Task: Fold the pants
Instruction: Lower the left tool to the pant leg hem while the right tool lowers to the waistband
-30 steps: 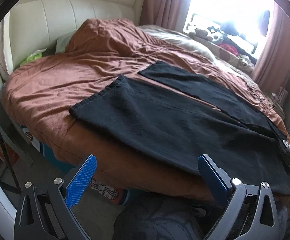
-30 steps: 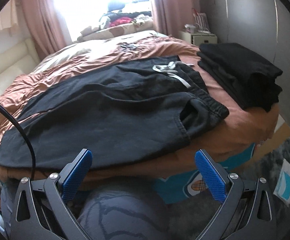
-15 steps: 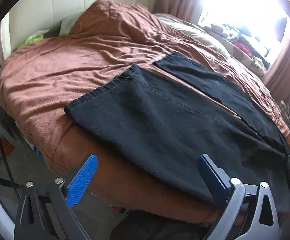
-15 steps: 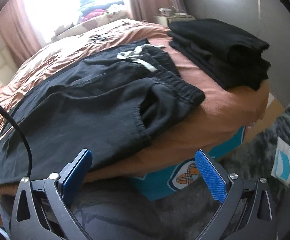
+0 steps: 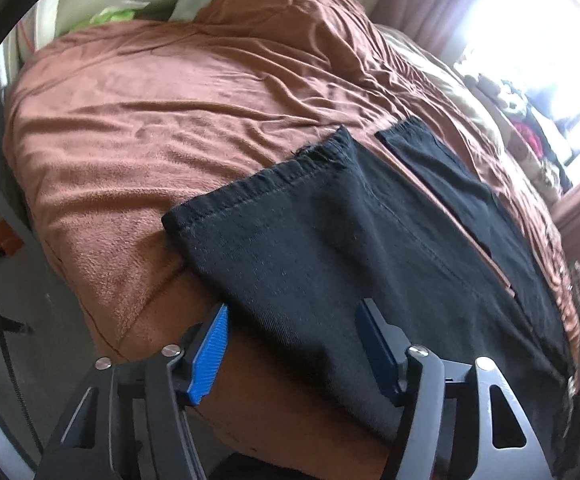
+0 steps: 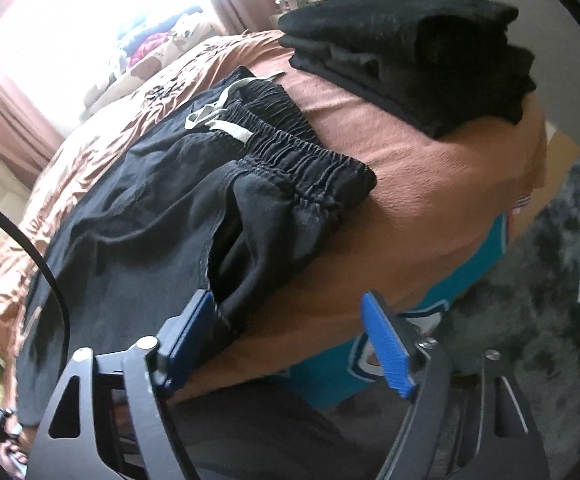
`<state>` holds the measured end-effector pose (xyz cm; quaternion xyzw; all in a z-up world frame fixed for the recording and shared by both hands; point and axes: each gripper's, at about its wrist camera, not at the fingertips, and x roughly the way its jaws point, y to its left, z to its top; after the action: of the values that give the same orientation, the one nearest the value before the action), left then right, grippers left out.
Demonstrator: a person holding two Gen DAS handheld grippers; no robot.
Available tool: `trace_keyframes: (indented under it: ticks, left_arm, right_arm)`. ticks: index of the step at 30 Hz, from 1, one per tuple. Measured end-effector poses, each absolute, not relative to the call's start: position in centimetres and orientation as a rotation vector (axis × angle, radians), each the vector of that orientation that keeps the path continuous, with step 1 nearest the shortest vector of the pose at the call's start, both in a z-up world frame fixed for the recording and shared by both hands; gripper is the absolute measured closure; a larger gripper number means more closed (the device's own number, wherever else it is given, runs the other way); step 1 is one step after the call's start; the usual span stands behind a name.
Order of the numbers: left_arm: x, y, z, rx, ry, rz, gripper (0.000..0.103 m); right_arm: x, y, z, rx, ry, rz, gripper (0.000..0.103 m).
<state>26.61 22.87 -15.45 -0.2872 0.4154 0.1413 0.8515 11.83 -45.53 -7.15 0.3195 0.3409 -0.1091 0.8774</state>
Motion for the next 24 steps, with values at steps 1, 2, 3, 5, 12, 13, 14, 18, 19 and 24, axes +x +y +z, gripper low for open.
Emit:
trace_keyframes:
  ticks: [1, 2, 3, 5, 12, 13, 14, 18, 19, 24]
  left_arm:
    - [26.6, 23.1, -15.5, -0.624, 0.868, 0.292, 0.039]
    - [26.5, 23.3, -15.5, -0.641, 0.864, 0.287, 0.039]
    - [26.4, 23.5, -15.6, -0.659, 0.86, 0.282, 0.039]
    - [26.4, 23.9, -15.7, -0.695, 0.852, 0.272, 0.039]
    - [26.1, 25.1, -16.3, -0.755, 0.857, 0.304, 0.043]
    - [25.8, 25.2, -16.2, -0.761, 0.853, 0.296, 0.043]
    - [25.7, 25.3, -16.2, -0.758, 0.854, 0.291, 0.043]
    - [26.2, 26.0, -16.3, -0.763, 0.848, 0.304, 0.054]
    - [26.5, 26.1, -16.3, -0.762, 0.849, 0.318, 0.072]
    - [27.8, 26.1, -14.6, -0.746, 0.815, 0.317, 0.099]
  right_arm:
    - [12.1, -46.0, -7.4, 0.686, 0.705, -0.216, 0.036]
    - [12.3, -46.4, -7.5, 0.701, 0.697, -0.203, 0.036]
    - [12.5, -46.7, -7.6, 0.716, 0.688, -0.187, 0.036]
    - [13.1, -47.3, -8.0, 0.75, 0.677, -0.153, 0.036]
    - [14.5, -49.7, -9.5, 0.856, 0.633, -0.121, 0.037]
    - [14.6, -49.9, -9.6, 0.864, 0.629, -0.125, 0.037]
    - [14.3, -50.2, -9.5, 0.873, 0.621, -0.126, 0.041]
    - [13.9, -51.0, -10.0, 0.891, 0.619, -0.124, 0.059]
    - [13.7, -51.4, -10.2, 0.907, 0.616, -0.126, 0.068]
    - [12.3, -52.0, -9.6, 0.944, 0.581, -0.114, 0.094]
